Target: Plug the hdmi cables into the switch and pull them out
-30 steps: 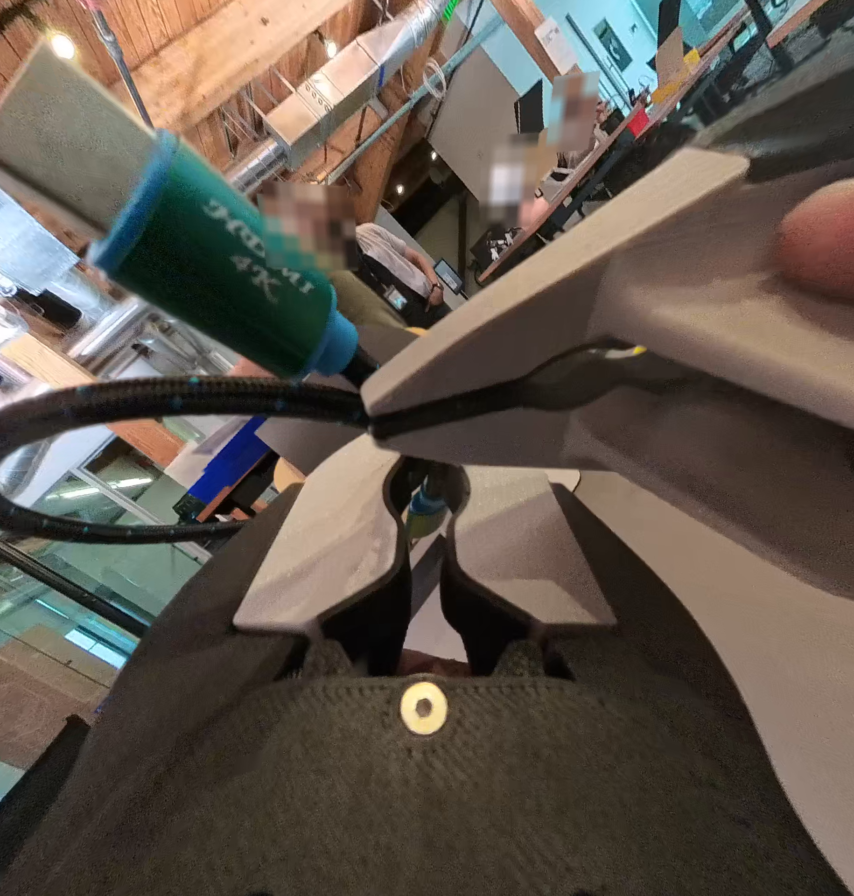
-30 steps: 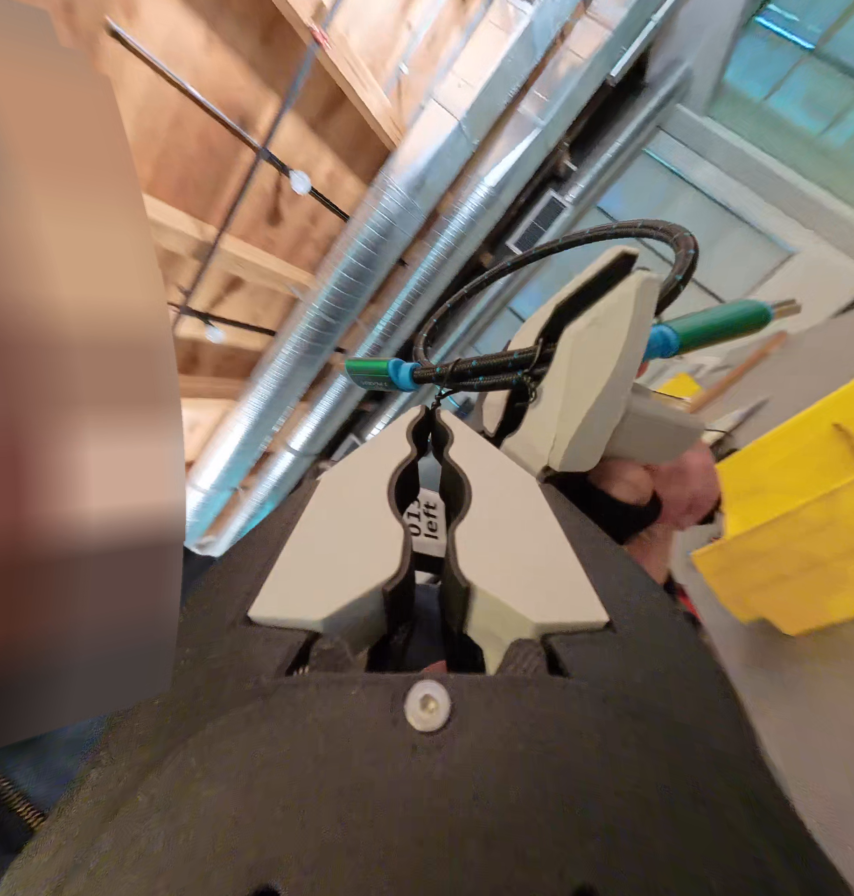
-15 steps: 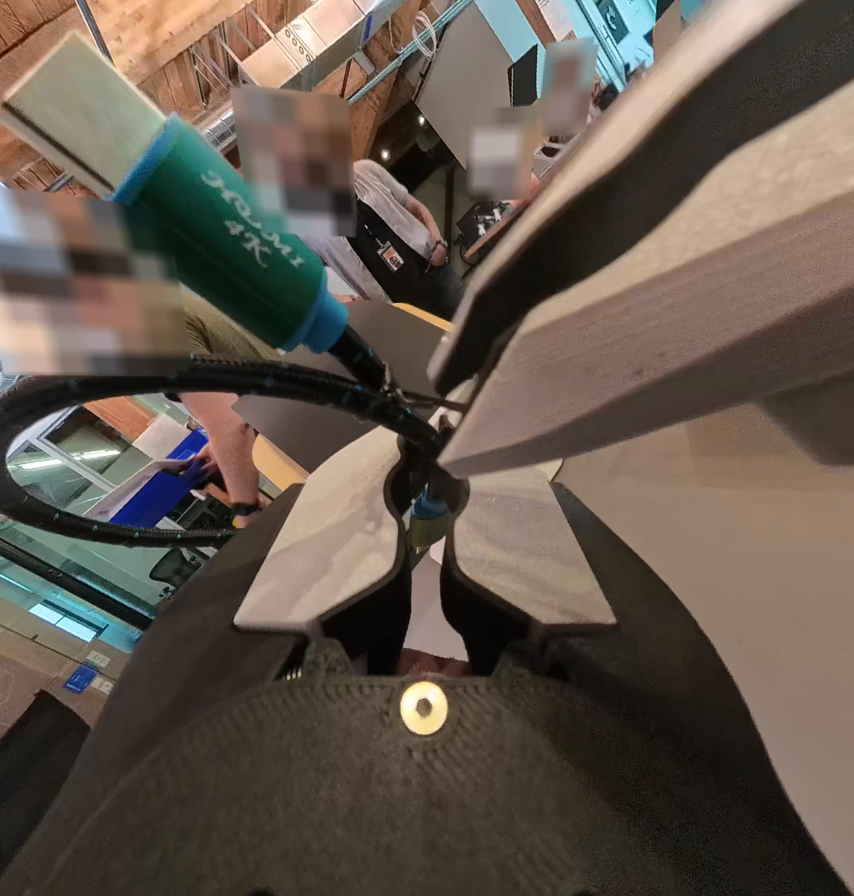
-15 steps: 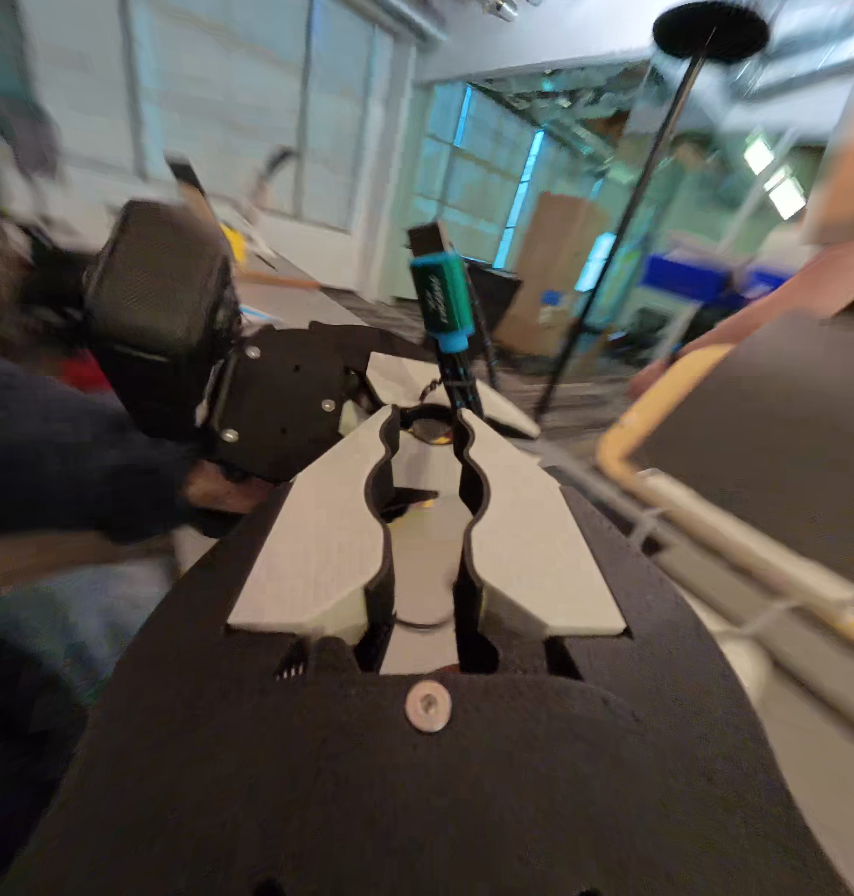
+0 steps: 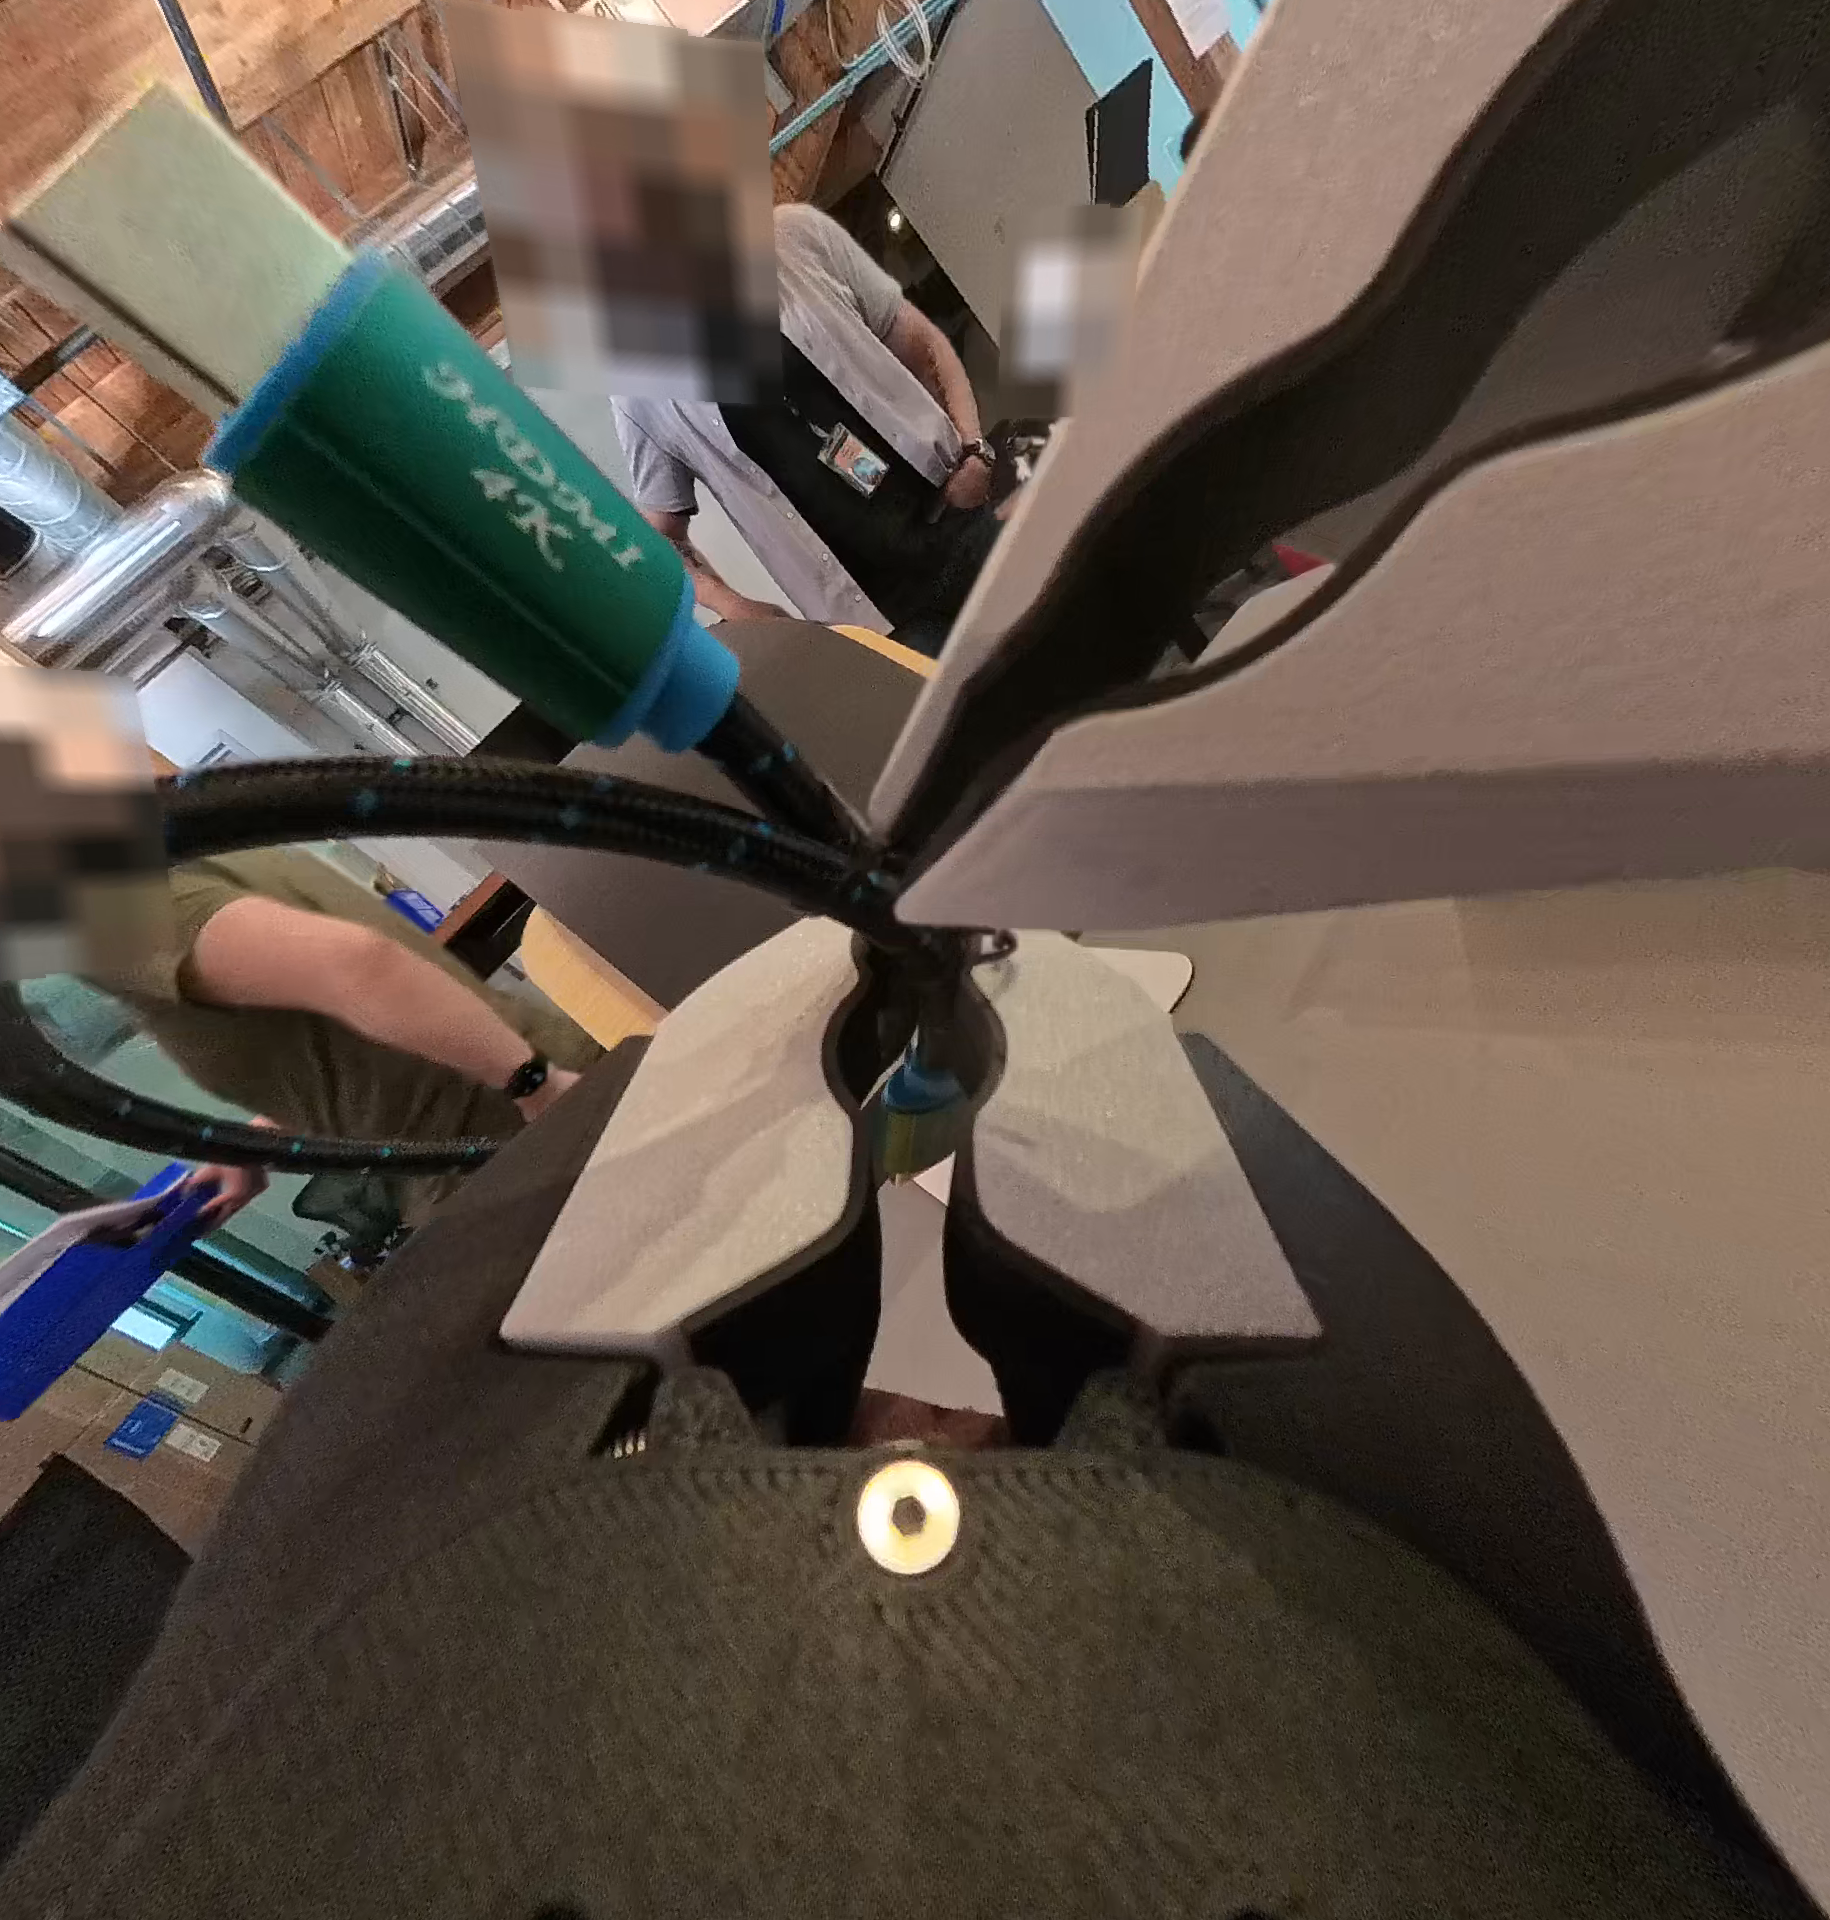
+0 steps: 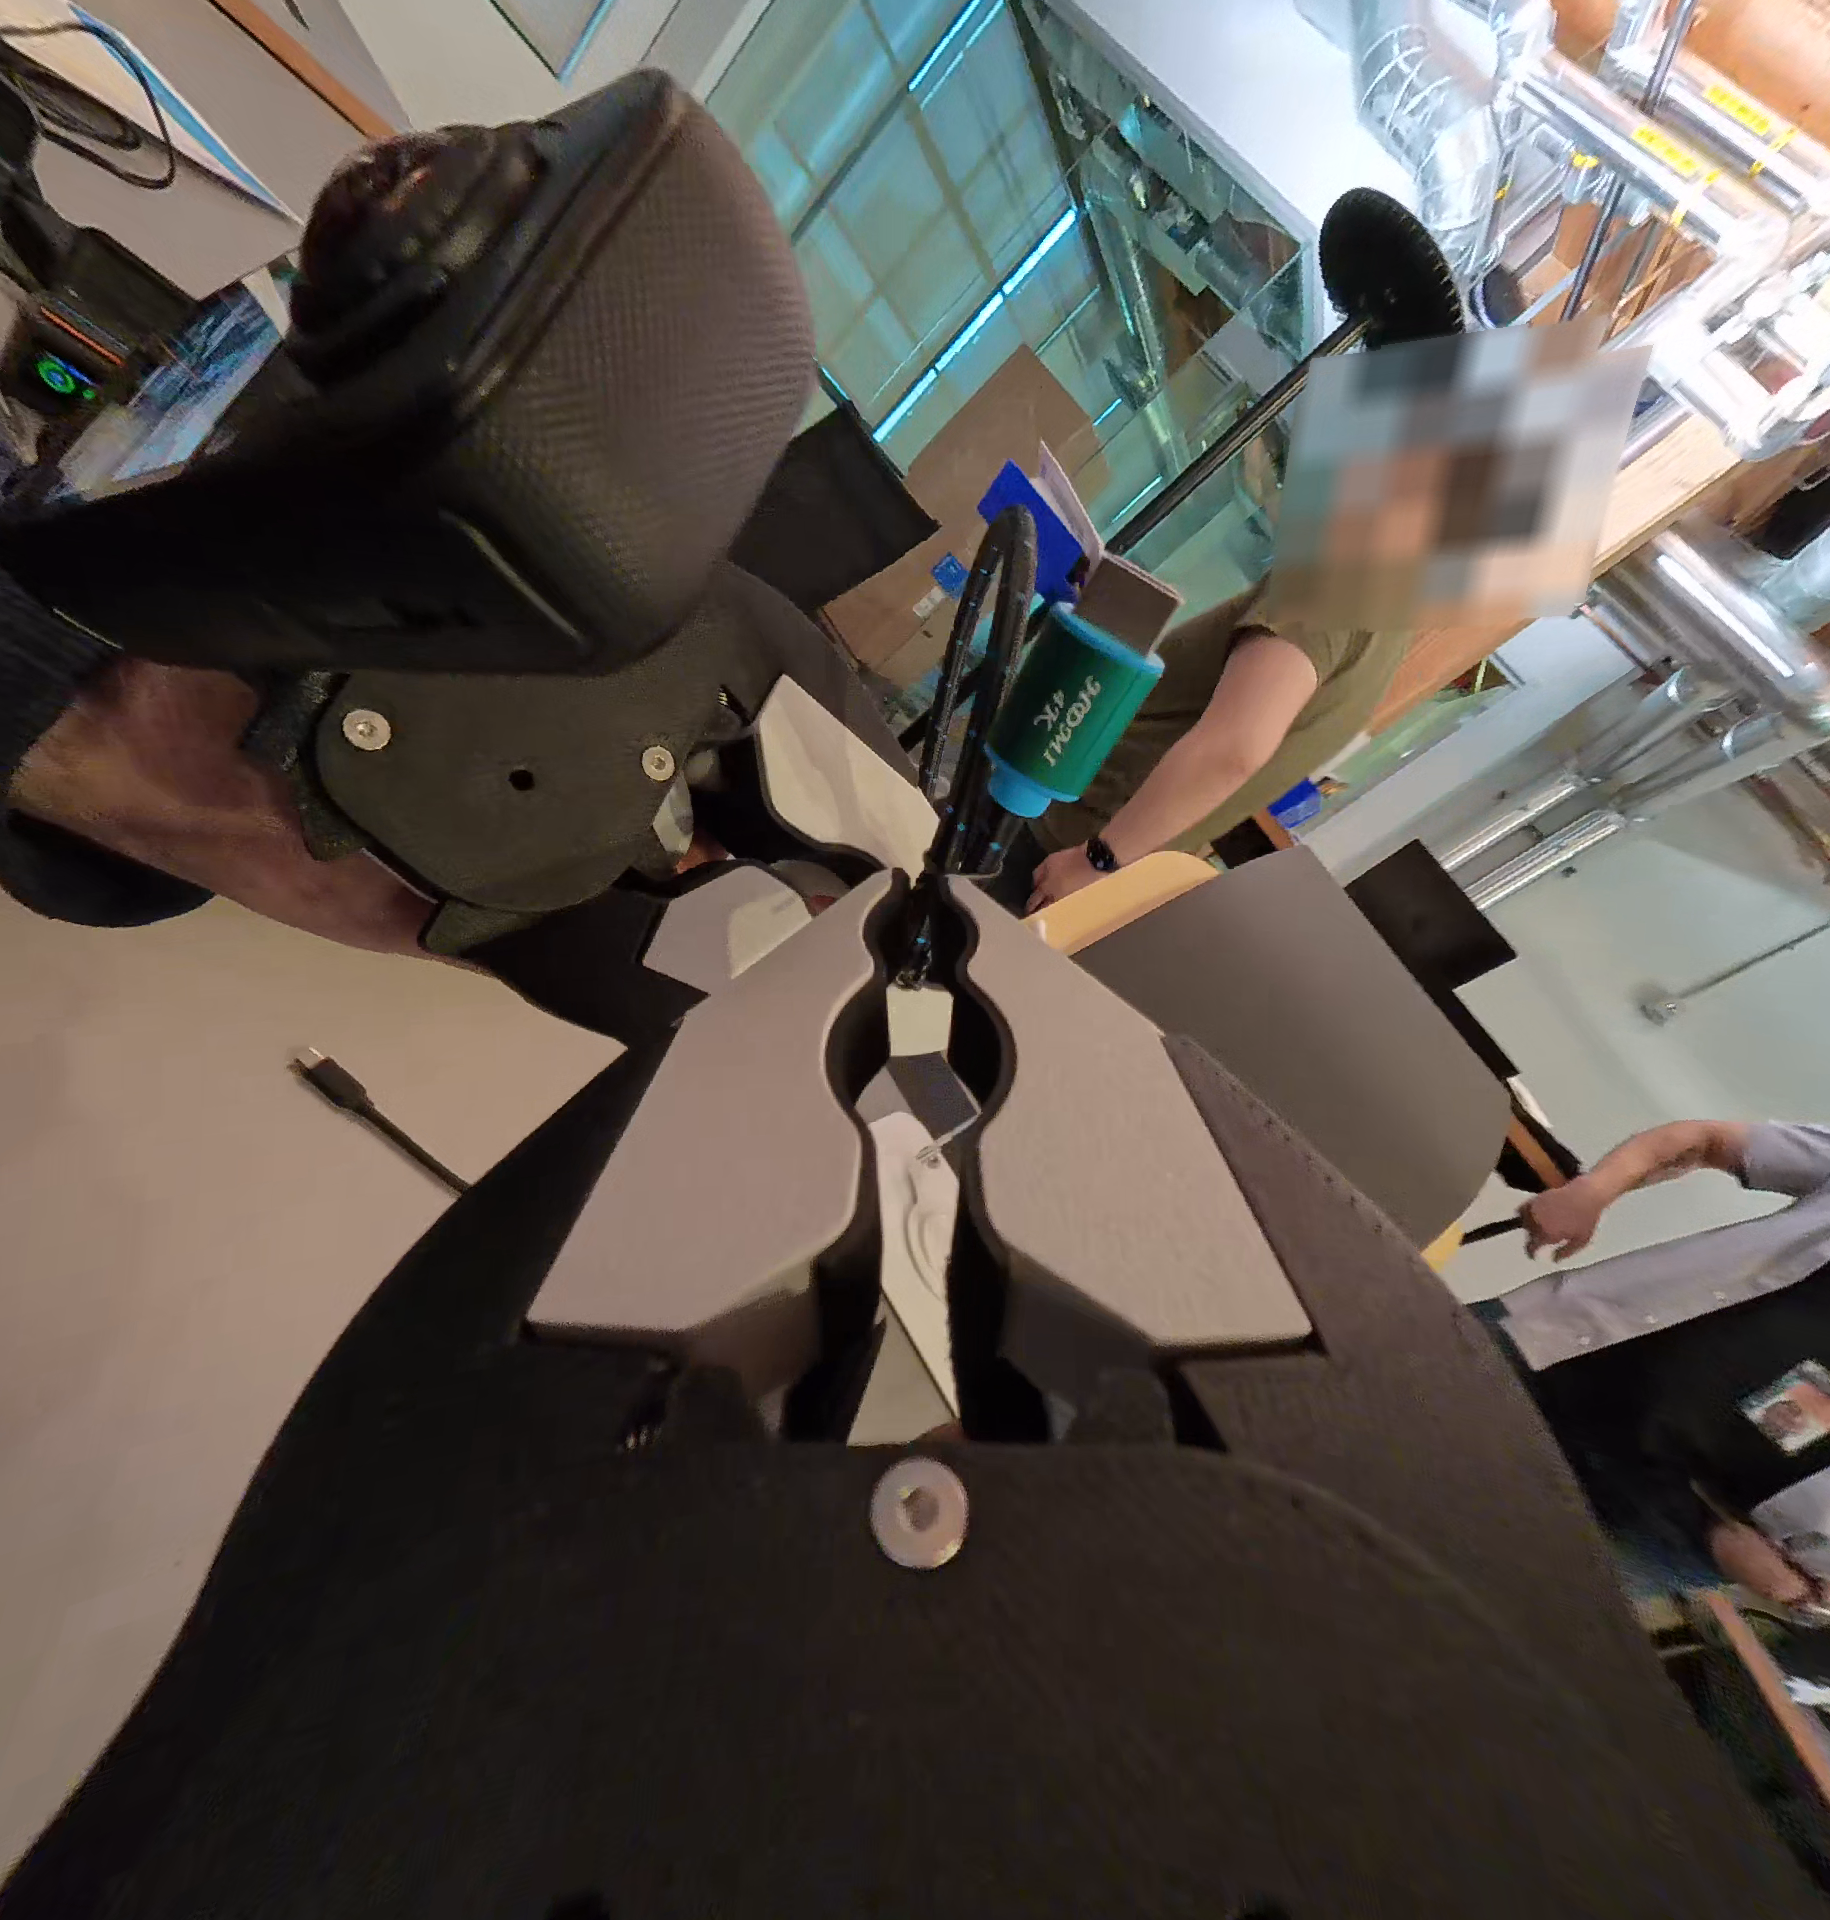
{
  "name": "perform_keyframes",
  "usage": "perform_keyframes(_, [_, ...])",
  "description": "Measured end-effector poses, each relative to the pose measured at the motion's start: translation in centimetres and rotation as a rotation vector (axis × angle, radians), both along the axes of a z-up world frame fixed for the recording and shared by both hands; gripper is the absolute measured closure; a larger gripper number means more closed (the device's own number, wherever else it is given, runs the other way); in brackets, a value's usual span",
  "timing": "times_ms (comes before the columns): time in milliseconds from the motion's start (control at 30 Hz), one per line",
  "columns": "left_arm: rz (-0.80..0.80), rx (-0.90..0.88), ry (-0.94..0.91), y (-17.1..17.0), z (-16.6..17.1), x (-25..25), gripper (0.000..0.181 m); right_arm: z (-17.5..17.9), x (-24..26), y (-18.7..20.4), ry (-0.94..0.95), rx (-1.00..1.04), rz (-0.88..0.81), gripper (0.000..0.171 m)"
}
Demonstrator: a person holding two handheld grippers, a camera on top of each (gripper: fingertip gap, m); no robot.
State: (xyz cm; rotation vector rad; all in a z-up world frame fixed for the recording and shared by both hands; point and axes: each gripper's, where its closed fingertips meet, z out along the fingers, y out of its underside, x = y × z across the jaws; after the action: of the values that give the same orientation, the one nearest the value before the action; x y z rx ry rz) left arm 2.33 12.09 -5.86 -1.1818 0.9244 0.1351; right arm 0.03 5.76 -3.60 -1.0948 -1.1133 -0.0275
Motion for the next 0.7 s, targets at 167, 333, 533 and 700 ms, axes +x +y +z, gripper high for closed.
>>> perform_keyframes(167, [0.001,0.017,0.004,-0.1,0.2,0.0,0.174,0.3,0.1,-0.5,0.13,-0.174,0.111,0.171])
perform_keyframes(333, [0.004,0.051,-0.003,-0.2,0.6,-0.1,0.174,0.8,0.7,-0.7,0.582,-0.682,0.428,0.171])
perform_keyframes(533, [-0.009,0.057,-0.012,-0.3,0.2,0.2,0.174,0.3,1.4,-1.1,1.177,-1.336,0.912,0.171])
perform_keyframes(700, [-0.025,0.04,-0.004,-0.6,-0.4,0.7,0.174,-0.6,1.2,-1.4,1.152,-1.305,0.898,0.171])
